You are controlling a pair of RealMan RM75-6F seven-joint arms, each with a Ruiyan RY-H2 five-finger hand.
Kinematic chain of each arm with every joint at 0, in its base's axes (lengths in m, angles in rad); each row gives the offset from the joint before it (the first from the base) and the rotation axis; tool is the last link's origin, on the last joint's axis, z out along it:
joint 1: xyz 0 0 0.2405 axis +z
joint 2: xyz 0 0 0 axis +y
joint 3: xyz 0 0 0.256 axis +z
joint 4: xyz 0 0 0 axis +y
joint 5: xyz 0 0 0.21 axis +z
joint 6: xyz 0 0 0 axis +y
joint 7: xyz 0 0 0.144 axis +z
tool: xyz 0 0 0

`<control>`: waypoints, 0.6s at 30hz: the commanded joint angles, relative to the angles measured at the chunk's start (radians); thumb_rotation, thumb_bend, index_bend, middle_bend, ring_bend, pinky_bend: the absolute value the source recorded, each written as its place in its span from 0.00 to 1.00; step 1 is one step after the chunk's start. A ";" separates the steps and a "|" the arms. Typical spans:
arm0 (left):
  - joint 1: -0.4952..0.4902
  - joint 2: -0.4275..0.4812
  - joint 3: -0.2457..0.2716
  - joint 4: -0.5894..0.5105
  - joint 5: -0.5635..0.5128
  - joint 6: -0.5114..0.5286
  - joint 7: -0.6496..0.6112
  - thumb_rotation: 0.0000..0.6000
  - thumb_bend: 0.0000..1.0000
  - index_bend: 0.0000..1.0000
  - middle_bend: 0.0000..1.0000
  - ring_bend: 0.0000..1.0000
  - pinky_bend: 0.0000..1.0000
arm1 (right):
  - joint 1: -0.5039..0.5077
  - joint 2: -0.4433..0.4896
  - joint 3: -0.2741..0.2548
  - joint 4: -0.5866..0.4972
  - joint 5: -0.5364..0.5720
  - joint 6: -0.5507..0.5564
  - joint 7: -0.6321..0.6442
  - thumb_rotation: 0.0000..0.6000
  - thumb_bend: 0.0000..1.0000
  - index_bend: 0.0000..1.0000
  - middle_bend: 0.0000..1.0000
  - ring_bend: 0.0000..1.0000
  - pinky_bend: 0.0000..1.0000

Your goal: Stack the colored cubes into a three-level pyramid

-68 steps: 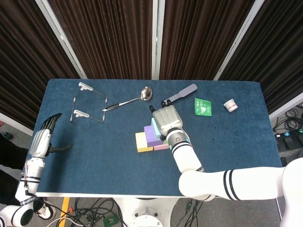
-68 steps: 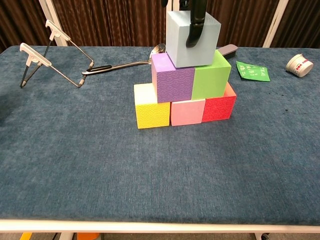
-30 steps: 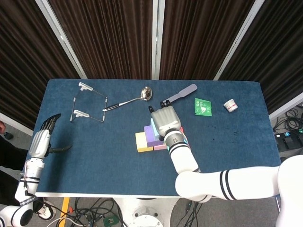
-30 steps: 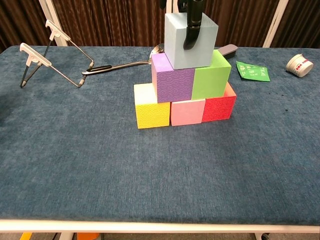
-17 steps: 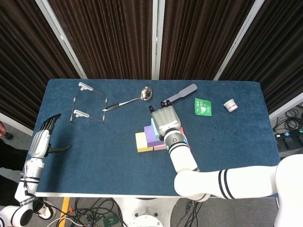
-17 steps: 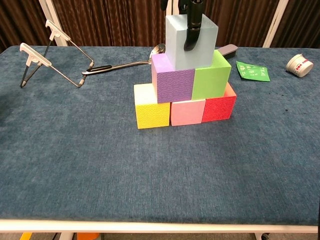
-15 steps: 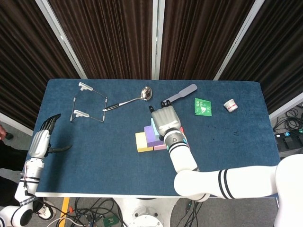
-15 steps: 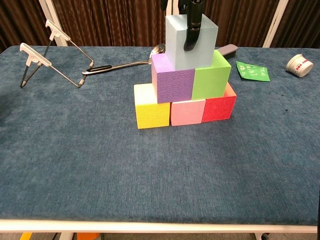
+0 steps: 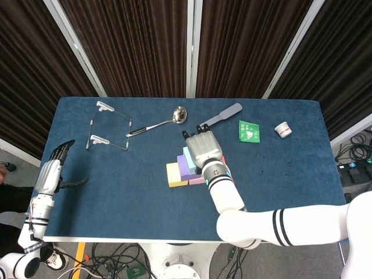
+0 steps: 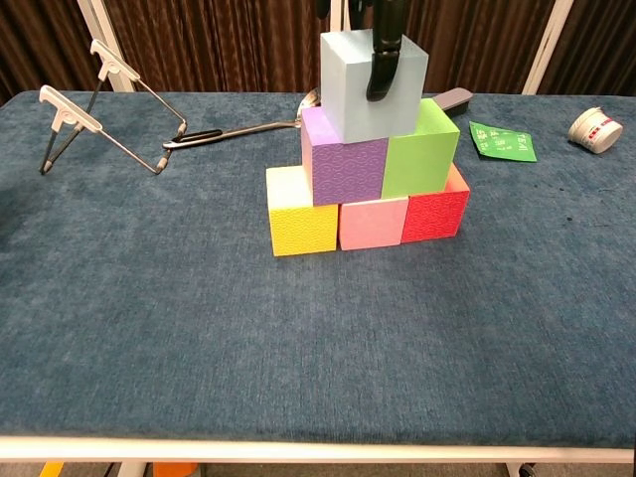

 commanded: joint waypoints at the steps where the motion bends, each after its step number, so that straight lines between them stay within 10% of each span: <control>1: 0.000 0.000 -0.001 0.000 0.000 0.001 0.000 1.00 0.04 0.02 0.05 0.00 0.07 | 0.000 -0.003 -0.001 0.002 -0.003 0.005 0.000 1.00 0.01 0.00 0.13 0.00 0.00; 18: 0.000 -0.003 0.000 0.002 0.000 -0.001 0.001 1.00 0.04 0.02 0.05 0.00 0.07 | -0.019 -0.008 0.003 -0.004 -0.053 0.009 0.024 1.00 0.02 0.00 0.07 0.00 0.00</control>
